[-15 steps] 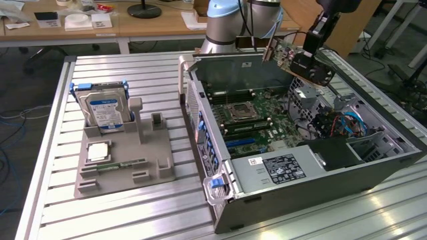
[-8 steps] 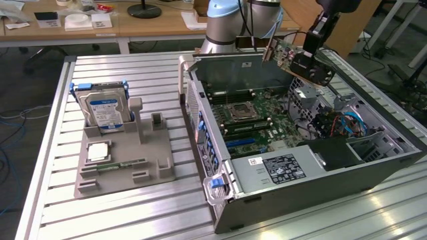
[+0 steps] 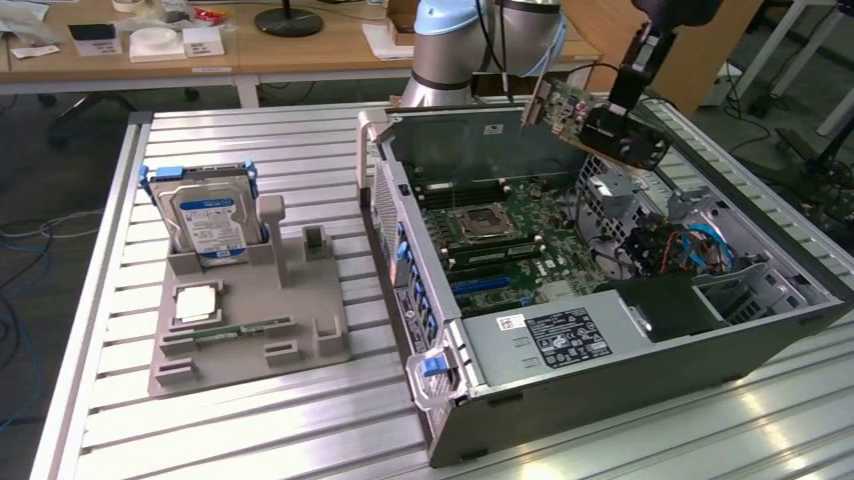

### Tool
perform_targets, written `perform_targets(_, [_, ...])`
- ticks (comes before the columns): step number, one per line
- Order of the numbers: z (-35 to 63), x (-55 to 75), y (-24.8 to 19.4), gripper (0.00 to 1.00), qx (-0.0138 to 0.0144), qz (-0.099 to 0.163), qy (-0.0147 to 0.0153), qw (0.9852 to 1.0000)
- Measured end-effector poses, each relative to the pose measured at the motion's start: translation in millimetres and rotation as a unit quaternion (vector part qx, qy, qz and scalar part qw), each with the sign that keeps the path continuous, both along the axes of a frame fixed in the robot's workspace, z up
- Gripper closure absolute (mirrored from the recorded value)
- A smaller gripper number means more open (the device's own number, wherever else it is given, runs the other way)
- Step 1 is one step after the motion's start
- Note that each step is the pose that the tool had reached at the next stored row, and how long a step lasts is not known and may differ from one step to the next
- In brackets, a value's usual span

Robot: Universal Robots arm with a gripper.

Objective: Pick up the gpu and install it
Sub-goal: 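Insert the gpu into the slot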

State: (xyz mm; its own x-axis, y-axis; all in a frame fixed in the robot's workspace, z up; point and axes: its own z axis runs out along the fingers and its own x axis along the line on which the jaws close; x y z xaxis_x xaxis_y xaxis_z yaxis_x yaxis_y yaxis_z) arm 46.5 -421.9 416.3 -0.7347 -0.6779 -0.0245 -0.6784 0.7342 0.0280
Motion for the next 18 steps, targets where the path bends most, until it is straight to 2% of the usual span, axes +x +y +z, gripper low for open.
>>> perform_targets(5, [-0.2,0.0,0.0,0.74,0.0,0.046,0.0,0.999])
perform_targets(9, [-0.4,0.0,0.0,0.74,0.0,0.082,0.0,0.9967])
perform_targets(14, [-0.8,0.0,0.0,0.74,0.0,0.127,0.0,0.9919])
perform_targets(18, [-1.2,0.0,0.0,0.74,0.0,0.163,0.0,0.9866])
